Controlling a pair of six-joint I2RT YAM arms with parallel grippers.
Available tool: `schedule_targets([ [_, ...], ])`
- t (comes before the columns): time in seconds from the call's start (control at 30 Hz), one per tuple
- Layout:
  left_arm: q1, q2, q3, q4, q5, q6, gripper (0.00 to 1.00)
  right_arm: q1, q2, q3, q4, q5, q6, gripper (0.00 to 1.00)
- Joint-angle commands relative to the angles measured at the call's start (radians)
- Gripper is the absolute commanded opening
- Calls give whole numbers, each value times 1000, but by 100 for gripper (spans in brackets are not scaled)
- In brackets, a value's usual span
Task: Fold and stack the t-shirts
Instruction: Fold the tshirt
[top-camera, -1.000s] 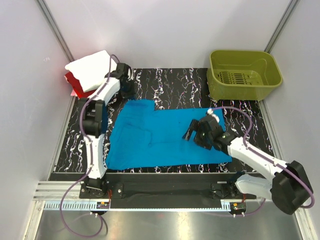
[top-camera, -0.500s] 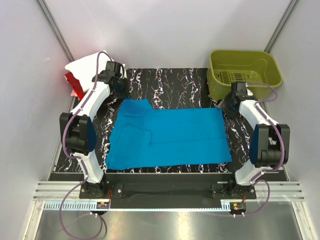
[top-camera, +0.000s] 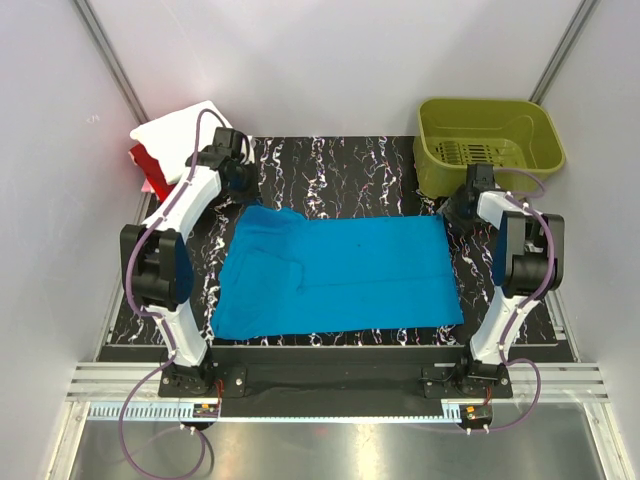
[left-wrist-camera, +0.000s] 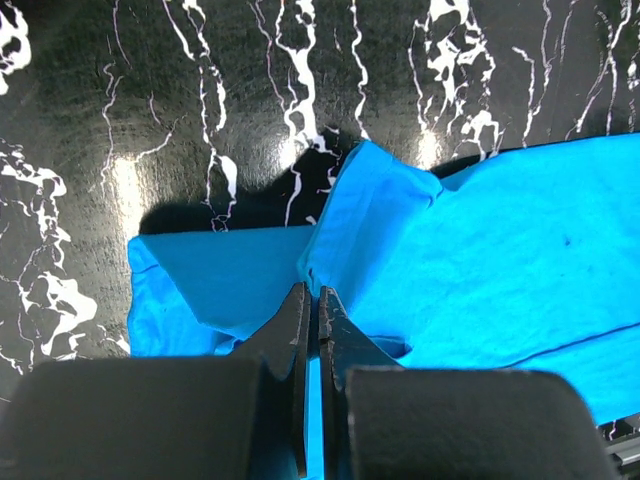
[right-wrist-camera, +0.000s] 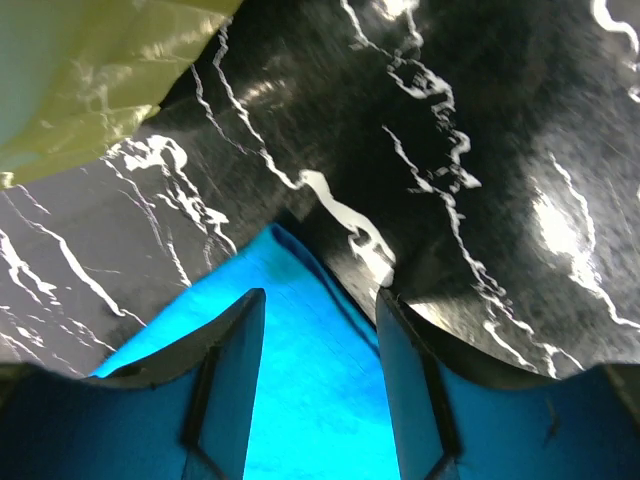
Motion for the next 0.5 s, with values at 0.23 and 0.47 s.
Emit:
schedule_targets([
  [0.23,-5,-32,-16,29,32,11,0,2,100,77,104,-70,-22,47],
  [0.47,-5,-50,-74,66,49,-13,0,4,134,77,69,-118,7,32],
])
